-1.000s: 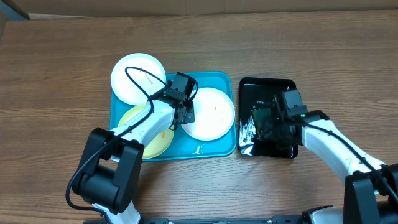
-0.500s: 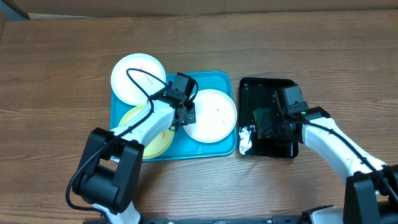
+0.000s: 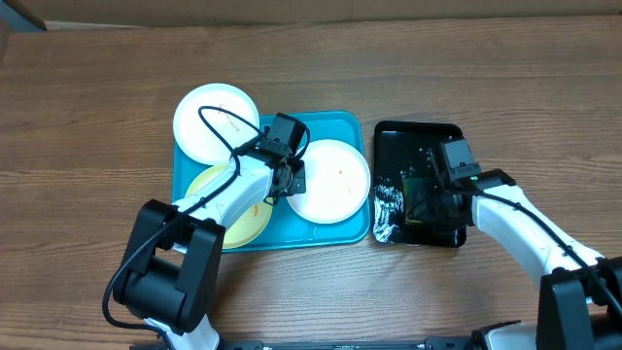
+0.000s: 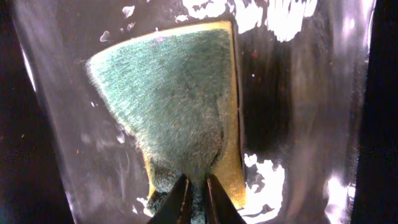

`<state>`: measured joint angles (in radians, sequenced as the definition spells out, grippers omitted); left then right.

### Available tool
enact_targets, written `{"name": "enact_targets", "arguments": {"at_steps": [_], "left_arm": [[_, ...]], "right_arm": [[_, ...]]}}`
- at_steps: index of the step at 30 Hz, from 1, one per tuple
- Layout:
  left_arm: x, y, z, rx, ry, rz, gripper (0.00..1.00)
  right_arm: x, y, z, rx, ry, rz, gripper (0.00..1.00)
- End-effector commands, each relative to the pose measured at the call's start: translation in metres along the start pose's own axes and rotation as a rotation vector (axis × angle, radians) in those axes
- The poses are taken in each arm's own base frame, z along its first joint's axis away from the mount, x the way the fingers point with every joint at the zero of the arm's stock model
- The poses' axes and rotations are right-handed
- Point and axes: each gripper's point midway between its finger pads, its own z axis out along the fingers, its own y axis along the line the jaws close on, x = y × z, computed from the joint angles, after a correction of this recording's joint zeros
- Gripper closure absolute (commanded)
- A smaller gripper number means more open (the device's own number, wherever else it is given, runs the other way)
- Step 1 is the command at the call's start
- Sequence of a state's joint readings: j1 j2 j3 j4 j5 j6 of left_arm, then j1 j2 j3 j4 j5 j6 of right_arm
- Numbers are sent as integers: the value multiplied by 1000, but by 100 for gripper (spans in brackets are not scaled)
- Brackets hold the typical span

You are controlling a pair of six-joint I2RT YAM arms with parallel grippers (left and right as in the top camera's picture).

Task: Clean dirty plates on tray and stack at the side
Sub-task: 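Lower right gripper and pinch the green sponge, lift it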

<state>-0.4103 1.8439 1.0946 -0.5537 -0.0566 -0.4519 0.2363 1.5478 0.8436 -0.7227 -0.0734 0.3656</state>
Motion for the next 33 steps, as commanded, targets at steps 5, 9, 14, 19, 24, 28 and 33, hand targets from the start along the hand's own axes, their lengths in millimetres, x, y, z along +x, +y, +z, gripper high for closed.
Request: {"name": "enact_targets", "arguments": {"at_steps": [5, 9, 14, 19, 24, 28, 33], "left_arm": [[12, 16, 8, -79, 34, 45, 96], [13, 14, 7, -69, 44, 96, 96], [15, 15, 7, -74, 55, 124, 96], [18, 17, 6, -79, 67, 125, 96], [20, 18, 6, -81, 75, 134, 96], [21, 18, 6, -83, 79, 137, 96], [22, 19, 6, -86, 85, 137, 96]], "right_arm": [[-14, 6, -12, -4, -23, 0, 96], [-13, 6, -11, -4, -23, -13, 66], [-26, 12, -12, -25, -73, -40, 36], [-30, 9, -8, -7, -86, -43, 38], [-35, 10, 4, -7, -88, -43, 39], [-34, 9, 14, 0, -69, -41, 44], [-40, 13, 15, -12, -88, -43, 92]]}}
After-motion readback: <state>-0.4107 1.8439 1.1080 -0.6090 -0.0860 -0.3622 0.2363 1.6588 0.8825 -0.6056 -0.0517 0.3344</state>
